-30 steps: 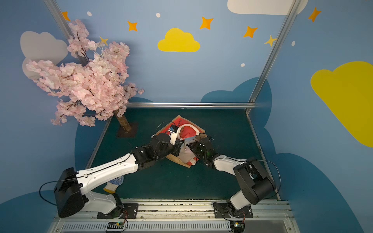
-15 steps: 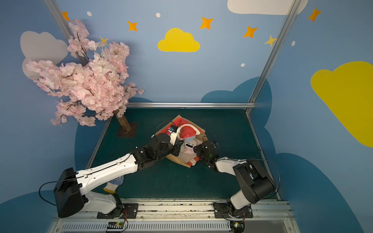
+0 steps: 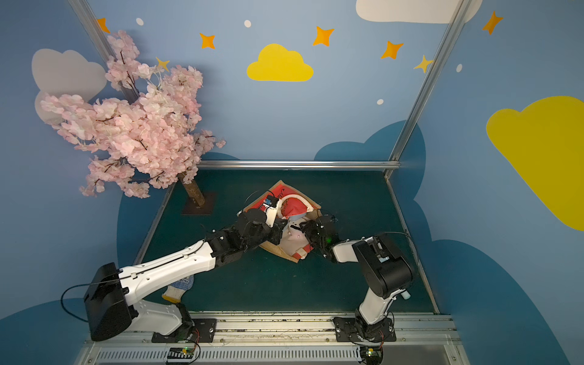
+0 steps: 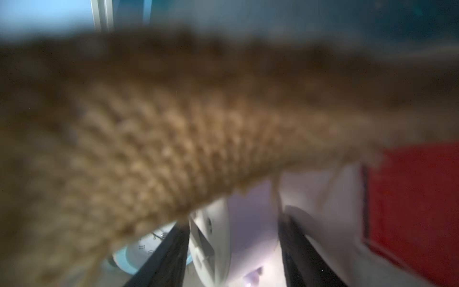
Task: Take the alarm clock out of the canvas bag
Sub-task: Pick up the alarm from the canvas bag.
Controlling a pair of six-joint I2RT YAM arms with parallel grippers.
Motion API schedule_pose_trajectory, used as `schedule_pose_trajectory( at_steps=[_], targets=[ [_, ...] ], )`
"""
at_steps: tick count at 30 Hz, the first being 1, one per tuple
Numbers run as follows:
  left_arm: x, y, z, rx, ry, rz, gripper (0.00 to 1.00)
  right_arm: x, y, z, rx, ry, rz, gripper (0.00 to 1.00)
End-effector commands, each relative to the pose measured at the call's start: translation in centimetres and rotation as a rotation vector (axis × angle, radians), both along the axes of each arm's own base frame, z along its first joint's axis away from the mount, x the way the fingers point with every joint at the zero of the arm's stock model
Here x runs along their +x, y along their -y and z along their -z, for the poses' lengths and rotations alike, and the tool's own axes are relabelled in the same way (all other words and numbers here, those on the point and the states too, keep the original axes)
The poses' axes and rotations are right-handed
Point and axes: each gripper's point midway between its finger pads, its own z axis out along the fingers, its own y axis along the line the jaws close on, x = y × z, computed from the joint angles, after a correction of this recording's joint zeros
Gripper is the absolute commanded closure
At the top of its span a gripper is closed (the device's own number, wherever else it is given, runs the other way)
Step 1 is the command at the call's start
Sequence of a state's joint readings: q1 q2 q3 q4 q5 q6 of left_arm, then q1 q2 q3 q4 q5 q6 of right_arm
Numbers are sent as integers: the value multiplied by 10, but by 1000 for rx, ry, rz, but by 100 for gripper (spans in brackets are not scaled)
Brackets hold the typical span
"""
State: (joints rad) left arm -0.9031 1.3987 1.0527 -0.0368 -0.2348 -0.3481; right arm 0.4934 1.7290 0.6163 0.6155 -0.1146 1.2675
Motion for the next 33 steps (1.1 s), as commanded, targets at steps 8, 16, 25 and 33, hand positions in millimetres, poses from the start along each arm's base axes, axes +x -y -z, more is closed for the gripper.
schedule_pose_trajectory(
  at_steps=[8,16,25,33],
  targets=[
    [-6,6,-15,-53,-2,32,96,-16,-5,35,-31,-121,-11,42],
    [-6,2,-16,-43,6,19,96,-35,6,46,-49,-230,13,34],
    [-7,3,-18,-79,6,24,96,-4,-18,26,85,-80,-58,38],
    [-9,2,-17,-86,0,23,96,-2,-33,5,125,9,-104,44]
  ],
)
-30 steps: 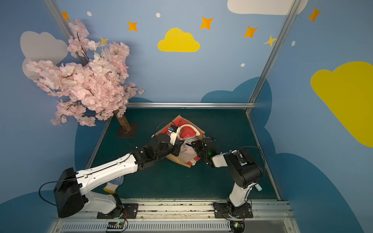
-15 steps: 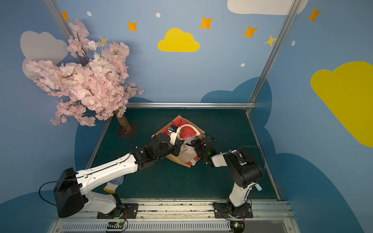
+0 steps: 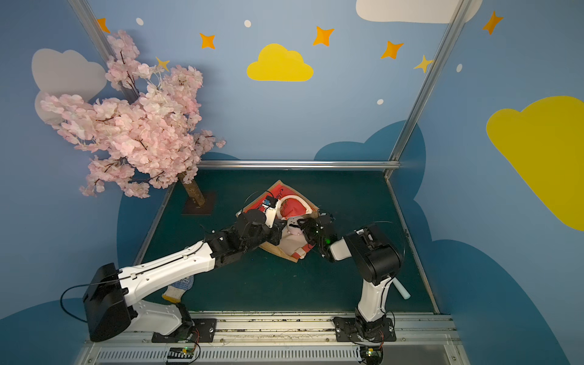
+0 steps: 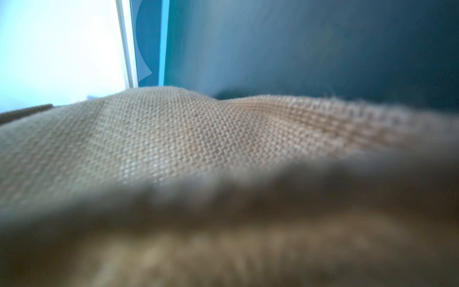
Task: Take the alarm clock out of the canvas bag
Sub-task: Pick up the alarm from the canvas bag.
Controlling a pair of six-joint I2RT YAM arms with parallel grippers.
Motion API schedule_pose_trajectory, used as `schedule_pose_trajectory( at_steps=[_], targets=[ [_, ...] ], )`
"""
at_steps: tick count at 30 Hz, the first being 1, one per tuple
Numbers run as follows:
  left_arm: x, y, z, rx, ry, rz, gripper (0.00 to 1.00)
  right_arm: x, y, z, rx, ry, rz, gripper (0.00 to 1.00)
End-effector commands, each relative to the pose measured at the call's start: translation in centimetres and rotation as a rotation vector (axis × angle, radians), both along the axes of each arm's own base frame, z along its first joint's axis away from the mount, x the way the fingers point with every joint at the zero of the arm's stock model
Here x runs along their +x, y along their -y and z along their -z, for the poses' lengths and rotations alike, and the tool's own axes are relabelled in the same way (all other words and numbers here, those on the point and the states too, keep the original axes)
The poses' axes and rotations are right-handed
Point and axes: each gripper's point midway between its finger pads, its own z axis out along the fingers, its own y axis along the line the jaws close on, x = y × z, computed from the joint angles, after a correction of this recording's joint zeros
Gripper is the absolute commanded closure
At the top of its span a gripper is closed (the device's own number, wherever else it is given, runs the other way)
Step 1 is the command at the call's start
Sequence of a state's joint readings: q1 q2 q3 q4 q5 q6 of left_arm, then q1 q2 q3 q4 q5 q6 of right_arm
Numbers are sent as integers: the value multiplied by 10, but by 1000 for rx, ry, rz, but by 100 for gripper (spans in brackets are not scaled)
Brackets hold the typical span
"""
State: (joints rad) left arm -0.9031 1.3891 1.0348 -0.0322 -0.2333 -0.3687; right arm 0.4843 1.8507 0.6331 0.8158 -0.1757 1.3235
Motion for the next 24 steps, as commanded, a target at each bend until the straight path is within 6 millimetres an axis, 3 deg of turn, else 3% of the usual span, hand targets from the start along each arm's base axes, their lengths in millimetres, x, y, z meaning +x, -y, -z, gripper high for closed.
schedule_pose_trajectory(
  at_steps=[1,9,24],
  targets=[
    [-7,4,-22,-81,17,28,96,-19,-16,5,6,-32,-84,44],
    [-8,4,-21,-103,13,30,95,-16,-20,1,85,12,-61,53],
    [3,-14,-12,-74,-18,-30,95,-32,-14,-11,-7,13,-78,72]
  ],
)
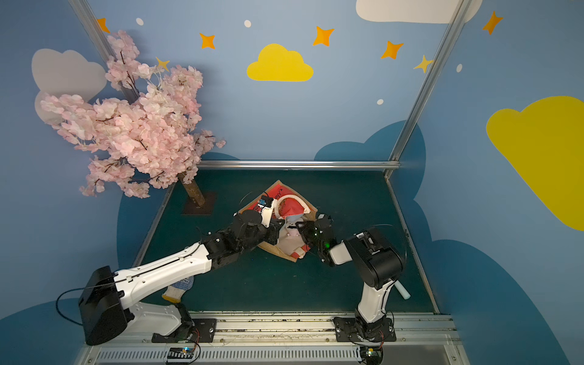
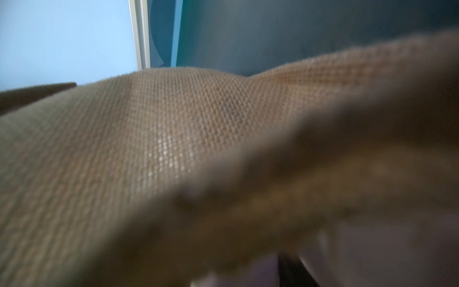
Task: Take the alarm clock out of the canvas bag
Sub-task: Pick up the alarm from the canvas bag.
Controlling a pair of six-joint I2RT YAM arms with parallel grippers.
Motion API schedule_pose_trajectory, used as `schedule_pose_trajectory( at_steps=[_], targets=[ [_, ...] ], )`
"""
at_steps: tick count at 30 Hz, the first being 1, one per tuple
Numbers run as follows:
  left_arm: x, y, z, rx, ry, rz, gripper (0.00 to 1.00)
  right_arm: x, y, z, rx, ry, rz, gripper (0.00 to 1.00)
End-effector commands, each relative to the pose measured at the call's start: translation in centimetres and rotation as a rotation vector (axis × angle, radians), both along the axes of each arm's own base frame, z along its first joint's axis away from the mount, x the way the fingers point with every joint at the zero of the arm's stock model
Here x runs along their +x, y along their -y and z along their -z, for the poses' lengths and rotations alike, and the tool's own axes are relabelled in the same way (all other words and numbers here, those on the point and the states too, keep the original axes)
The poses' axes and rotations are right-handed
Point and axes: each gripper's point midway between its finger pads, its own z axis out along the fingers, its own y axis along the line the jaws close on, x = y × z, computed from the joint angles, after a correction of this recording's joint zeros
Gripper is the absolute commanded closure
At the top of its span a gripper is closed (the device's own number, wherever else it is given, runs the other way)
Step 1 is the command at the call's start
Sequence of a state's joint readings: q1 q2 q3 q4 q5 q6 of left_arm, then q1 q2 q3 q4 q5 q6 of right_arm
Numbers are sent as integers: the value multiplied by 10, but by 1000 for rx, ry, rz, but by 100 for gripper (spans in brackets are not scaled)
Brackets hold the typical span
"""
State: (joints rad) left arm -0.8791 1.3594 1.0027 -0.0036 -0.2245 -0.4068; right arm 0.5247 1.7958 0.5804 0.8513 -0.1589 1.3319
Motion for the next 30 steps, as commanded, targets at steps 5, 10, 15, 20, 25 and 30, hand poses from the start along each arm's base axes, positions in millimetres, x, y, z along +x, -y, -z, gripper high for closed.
schedule_pose_trajectory(
  at_steps=[5,10,15,20,25,30],
  targets=[
    [6,-23,-3,15,-16,-47,95,-25,-6,-12,-55,-10,-70,73],
    [10,-46,-4,66,6,-99,95,-46,-3,-23,-151,-30,-127,74],
    [9,-59,-1,91,12,-110,95,-65,11,-39,-226,-10,-148,75],
    [4,-60,11,105,-22,-100,95,-81,21,-56,-295,10,-196,76],
    [3,-66,6,146,5,-102,95,-97,48,-56,-391,-8,-194,77],
    [3,-80,12,211,2,-129,94,-94,69,-80,-400,96,-194,75]
  ],
)
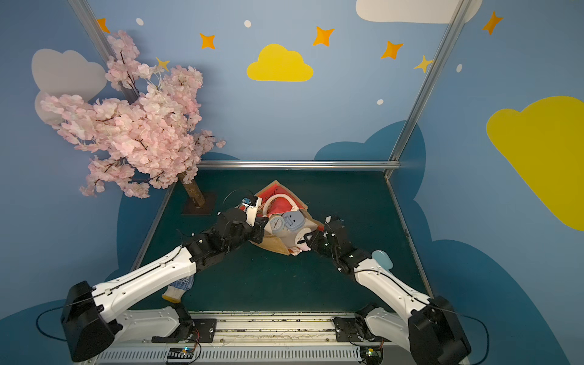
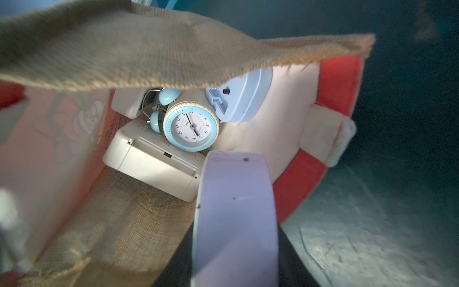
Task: Take the alarm clock out of the canvas bag
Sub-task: Pick up the alarm from the canvas bag, then place the alarm at the center of the board.
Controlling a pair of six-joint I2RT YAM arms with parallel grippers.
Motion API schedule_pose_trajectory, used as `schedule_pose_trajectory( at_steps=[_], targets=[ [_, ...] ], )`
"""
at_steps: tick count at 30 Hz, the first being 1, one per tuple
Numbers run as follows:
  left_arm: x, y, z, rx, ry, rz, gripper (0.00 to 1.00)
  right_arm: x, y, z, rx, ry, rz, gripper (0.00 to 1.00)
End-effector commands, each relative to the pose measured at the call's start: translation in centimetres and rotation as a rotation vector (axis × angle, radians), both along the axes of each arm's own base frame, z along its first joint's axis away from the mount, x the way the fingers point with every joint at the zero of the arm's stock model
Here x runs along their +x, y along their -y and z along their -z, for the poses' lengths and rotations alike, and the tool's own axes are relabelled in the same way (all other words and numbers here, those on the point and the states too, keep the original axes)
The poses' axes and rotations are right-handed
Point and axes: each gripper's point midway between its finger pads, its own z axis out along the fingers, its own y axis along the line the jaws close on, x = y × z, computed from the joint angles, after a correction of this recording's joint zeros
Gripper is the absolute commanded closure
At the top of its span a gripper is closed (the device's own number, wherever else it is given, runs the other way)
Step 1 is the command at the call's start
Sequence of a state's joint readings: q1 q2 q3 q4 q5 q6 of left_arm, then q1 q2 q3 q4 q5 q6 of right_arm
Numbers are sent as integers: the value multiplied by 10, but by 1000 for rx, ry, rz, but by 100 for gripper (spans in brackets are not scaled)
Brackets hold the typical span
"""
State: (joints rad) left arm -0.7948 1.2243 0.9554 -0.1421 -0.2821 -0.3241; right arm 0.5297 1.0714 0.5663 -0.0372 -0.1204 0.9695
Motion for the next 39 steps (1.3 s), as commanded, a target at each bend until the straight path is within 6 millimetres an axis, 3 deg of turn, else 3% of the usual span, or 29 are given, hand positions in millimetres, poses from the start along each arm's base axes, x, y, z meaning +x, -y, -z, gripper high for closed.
schedule_pose_trajectory(
  at_steps=[1,8,17,21,26,39],
  targets=[
    [-3,-20,16,102,-34,-34,94,-4,17,-5,-56,37,-47,76],
    [-2,-30,14,139,-20,-52,94,7,56,-25,-1,83,35,75],
    [-3,-29,3,110,4,-47,94,25,93,-33,57,112,137,75],
    [-3,-31,-5,81,33,-56,94,31,117,-21,55,85,203,74],
    [-8,-36,-15,54,77,-53,94,42,128,-1,55,63,204,73],
    [-18,-35,-2,74,33,-12,93,87,145,33,58,7,192,73]
  ],
)
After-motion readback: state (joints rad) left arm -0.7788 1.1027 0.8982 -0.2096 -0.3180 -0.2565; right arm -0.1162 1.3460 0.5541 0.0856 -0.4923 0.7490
